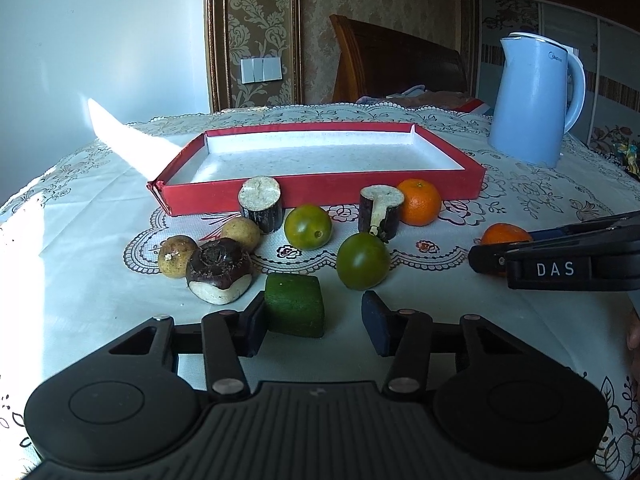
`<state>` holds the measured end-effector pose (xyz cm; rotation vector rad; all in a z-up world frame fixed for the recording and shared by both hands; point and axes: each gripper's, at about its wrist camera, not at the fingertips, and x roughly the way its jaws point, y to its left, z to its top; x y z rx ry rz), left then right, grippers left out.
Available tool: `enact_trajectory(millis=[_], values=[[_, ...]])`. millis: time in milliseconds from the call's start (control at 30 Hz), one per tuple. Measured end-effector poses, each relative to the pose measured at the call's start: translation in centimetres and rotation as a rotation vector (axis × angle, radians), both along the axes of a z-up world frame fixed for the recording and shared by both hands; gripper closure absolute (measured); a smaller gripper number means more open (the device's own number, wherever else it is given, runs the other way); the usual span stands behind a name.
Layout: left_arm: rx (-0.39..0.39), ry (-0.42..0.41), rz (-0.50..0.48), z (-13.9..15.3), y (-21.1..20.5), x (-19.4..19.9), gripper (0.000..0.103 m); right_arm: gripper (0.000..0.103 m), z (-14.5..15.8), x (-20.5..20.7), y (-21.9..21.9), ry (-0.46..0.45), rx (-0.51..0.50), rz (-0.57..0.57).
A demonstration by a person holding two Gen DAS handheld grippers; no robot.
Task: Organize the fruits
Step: 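Grasp the green cube-shaped piece with the left tool while the right tool grasps an orange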
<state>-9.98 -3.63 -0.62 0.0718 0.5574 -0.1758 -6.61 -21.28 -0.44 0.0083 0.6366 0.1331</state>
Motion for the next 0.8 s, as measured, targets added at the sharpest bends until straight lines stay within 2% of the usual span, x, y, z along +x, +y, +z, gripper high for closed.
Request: enact_trajectory(millis=[267,600,800], values=[[0.004,0.003,0.036,0.20,0.17,0.37,0.069,0.061,-0.08,0.01,0.30,-0.003,-0.018,0.000],[0.042,0.001,0.065,0.20,-0.31,0.64,0.072,0.062,-0.06,0.00,0.78,-0.007,-0.042,-0.011],[0.049,-0.003,0.074,0.25,-0.45,0.60,0.074,0.062,0.03,-0.09,0.58,-0.019,-0.020,-0.042]])
